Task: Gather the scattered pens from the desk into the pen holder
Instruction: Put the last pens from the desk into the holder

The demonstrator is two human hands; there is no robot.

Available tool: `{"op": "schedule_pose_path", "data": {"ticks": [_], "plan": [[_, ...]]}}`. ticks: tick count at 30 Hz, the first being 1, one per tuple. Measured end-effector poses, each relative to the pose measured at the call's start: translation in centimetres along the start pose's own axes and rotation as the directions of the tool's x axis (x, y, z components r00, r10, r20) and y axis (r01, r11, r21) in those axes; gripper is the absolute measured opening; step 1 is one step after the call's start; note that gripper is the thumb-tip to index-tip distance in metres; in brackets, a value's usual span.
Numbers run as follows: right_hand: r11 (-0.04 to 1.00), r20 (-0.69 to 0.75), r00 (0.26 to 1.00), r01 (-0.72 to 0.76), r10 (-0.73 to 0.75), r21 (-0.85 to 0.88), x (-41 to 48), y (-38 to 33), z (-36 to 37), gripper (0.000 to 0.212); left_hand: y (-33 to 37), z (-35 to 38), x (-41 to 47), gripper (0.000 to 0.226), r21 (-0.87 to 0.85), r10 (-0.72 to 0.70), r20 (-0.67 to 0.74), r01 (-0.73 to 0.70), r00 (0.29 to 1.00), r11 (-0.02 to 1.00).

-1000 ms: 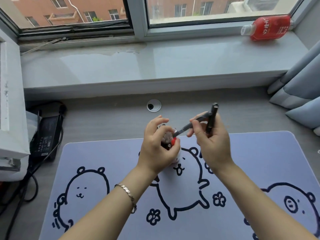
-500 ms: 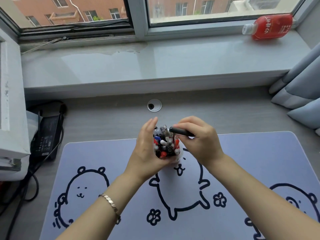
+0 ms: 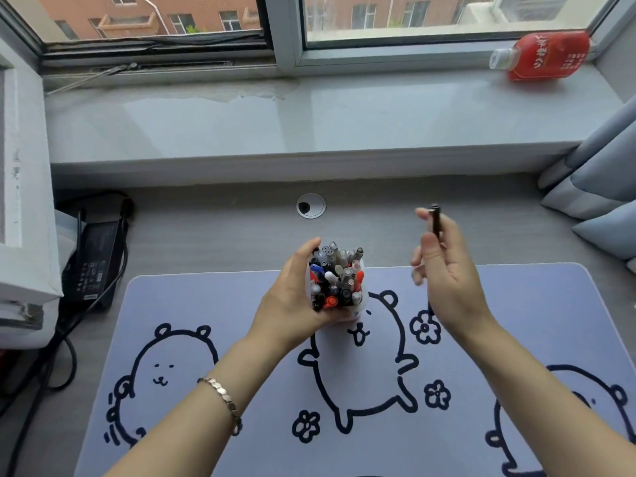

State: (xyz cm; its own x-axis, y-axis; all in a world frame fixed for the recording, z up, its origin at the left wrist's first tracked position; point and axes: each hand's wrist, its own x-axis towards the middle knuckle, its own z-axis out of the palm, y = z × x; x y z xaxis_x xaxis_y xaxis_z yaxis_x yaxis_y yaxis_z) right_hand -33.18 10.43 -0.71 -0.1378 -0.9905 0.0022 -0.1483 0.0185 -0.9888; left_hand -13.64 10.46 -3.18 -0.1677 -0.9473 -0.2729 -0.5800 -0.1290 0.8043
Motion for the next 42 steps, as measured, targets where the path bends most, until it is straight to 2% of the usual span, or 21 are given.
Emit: {"op": "schedule_pose_path", "data": {"ticks": [2, 4, 9, 11, 13, 18, 21, 23, 25, 26, 28, 31, 33, 36, 38, 42], "plan": [[0.997, -0.099, 0.995, 0.008, -0.001, 0.072, -0.5, -0.2, -0.2, 0.030, 0.1, 0.0, 0.0, 0.102, 0.007, -0.001, 0.003, 0.001, 1.000, 1.000], [0.989, -0.154, 0.988, 0.026, -0.003, 0.148, -0.6, -0.7, -0.1, 0.032, 0.3, 0.0, -0.1, 0.102, 0.007, -0.003, 0.010, 0.003, 1.000, 1.000], [0.929, -0.079, 0.995, -0.029, 0.063, 0.369, 0.0, -1.6, 1.3, 0.016, 0.4, -0.1, -0.1, 0.101, 0.021, -0.014, 0.006, 0.014, 1.000, 1.000], [0.872, -0.084, 0.992, -0.046, 0.099, 0.487, 0.2, -1.9, 2.0, 0.011, 0.5, -0.1, -0.1, 0.102, 0.027, -0.019, 0.005, 0.019, 1.000, 0.999], [0.848, -0.102, 0.990, -0.033, 0.101, 0.529, 0.4, -2.0, 2.9, 0.013, 0.6, -0.1, -0.1, 0.102, 0.032, -0.019, 0.005, 0.018, 1.000, 0.999], [0.933, -0.027, 0.999, -0.008, 0.019, 0.359, 0.2, -0.2, 4.9, 0.011, 0.5, 0.0, -0.1, 0.104, 0.028, -0.012, 0.005, 0.012, 1.000, 1.000], [0.986, -0.031, 1.000, 0.008, -0.003, 0.169, 0.0, 0.7, 4.7, 0.017, 0.5, 0.0, -0.2, 0.104, 0.031, -0.021, 0.010, 0.021, 1.000, 0.999], [0.993, -0.082, 0.990, 0.111, -0.114, -0.038, 0.0, 0.7, 3.9, 0.032, 0.6, 0.0, -0.2, 0.105, 0.055, -0.025, 0.018, 0.024, 1.000, 0.998], [0.925, -0.056, 0.957, 0.257, -0.283, -0.280, -0.3, 0.7, 3.5, 0.047, 0.7, 0.0, -0.2, 0.107, 0.091, -0.021, 0.025, 0.019, 0.999, 0.996], [0.880, -0.006, 0.937, 0.326, -0.350, -0.346, -0.7, 0.7, 3.6, 0.049, 0.9, 0.0, -0.2, 0.108, 0.116, -0.018, 0.028, 0.015, 0.999, 0.993], [0.791, 0.078, 0.880, 0.457, -0.469, -0.407, -1.6, 1.1, 3.7, 0.041, 1.1, 0.1, -0.2, 0.108, 0.171, -0.011, 0.034, 0.005, 0.999, 0.985], [0.724, 0.049, 0.817, 0.535, -0.574, -0.436, -2.1, 1.4, 3.4, 0.024, 1.4, 0.0, -0.3, 0.107, 0.233, -0.004, 0.041, -0.005, 0.999, 0.973], [0.723, 0.042, 0.822, 0.522, -0.568, -0.452, -2.2, 1.5, 3.5, 0.020, 1.4, -0.1, -0.2, 0.107, 0.259, -0.006, 0.041, -0.005, 0.999, 0.966], [0.797, 0.092, 0.914, 0.390, -0.395, -0.460, -2.3, 1.5, 3.6, 0.019, 1.3, -0.2, 0.0, 0.108, 0.237, -0.027, 0.032, 0.019, 0.999, 0.971], [0.818, 0.065, 0.945, 0.311, -0.320, -0.484, -1.5, 1.5, 3.6, 0.019, 1.3, -0.1, 0.2, 0.107, 0.223, -0.032, 0.031, 0.024, 0.999, 0.975], [0.811, -0.005, 0.930, 0.318, -0.368, -0.491, -2.3, 2.6, 4.8, 0.025, 1.3, 0.0, 0.3, 0.105, 0.244, -0.023, 0.023, 0.017, 0.999, 0.970]]}}
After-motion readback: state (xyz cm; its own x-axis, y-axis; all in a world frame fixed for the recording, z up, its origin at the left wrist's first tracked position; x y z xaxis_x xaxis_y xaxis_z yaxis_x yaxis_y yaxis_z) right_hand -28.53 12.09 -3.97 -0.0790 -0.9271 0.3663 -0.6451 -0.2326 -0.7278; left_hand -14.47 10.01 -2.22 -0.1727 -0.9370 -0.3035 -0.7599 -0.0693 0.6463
